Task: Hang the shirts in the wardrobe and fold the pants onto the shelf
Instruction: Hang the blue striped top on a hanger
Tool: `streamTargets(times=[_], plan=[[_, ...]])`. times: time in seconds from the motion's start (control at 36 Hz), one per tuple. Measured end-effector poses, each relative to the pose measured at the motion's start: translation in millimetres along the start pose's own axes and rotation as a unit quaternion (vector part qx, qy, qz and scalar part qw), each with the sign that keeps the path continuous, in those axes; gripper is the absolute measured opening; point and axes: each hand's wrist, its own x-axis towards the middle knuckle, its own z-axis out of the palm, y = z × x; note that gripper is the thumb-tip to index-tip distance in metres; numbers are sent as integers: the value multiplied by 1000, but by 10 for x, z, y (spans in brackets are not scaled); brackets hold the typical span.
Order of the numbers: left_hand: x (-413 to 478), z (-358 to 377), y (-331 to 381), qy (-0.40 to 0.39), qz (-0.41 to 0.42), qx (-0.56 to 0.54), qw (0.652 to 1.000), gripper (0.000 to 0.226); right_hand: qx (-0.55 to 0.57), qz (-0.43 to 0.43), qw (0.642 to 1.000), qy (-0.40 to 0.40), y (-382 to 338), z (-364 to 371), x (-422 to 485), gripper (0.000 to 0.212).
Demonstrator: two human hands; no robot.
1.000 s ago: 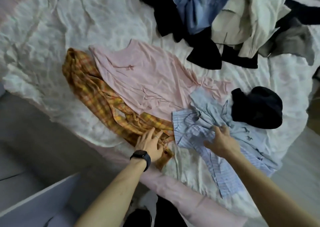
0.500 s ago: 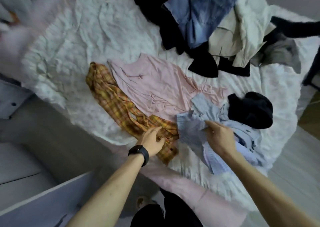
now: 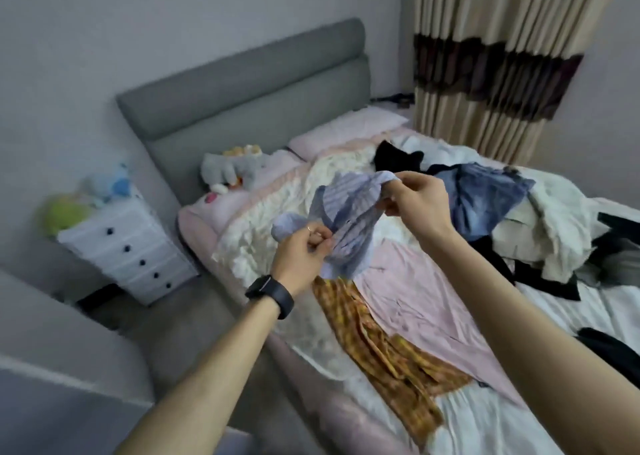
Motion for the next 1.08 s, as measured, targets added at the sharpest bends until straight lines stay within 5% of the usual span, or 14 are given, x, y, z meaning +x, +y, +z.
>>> streamTargets(times=[0.11,0.19,0.25,0.33,0.39,0.53,0.64,0.72,0.81,0.89,0.94,1.08], plan=[[-194,-760,-22,48,1,83,995,7,29,-4,999,-34,-290,448,-153,18],[-362,-1170,-43,64,-10,131,989,20,53,-14,997,-56,-378,767,-210,21],[-471,-1378,-22,96,-32,103,989,22,68,-6,993,-99,-371,944,-257,12],[-609,-1618,-4,166,-64,55,982,22,15,-14,988,-152,-261,1173,-474,56],[-740,-1704,-12,188,-81,37,978,22,-31,-50,982,-182,-121,1281,-801,61],[-1121,-1708,-239,208,-179,-102,956,28,-188,-173,915,-311,518,1466,-1803,64],[-1472,-1548,-294,231,-263,-325,878,25,-284,-162,851,-411,1105,1552,-2311,93],[-1768,-1437,-362,271,-290,-365,842,24,-339,-224,777,-481,1419,1610,-2468,109],[-2123,-1378,-416,316,-316,-369,815,19,-374,-236,722,-532,1582,1677,-2583,87],[-2459,-1321,-496,376,-357,-377,767,16,-317,-261,717,-564,1694,1730,-2670,34],[-2692,-1288,-517,412,-381,-386,732,15,-271,-269,720,-580,1731,1787,-2733,21],[-3159,-1256,-490,471,-409,-395,674,10,-218,-244,736,-592,1518,2011,-2951,59]])
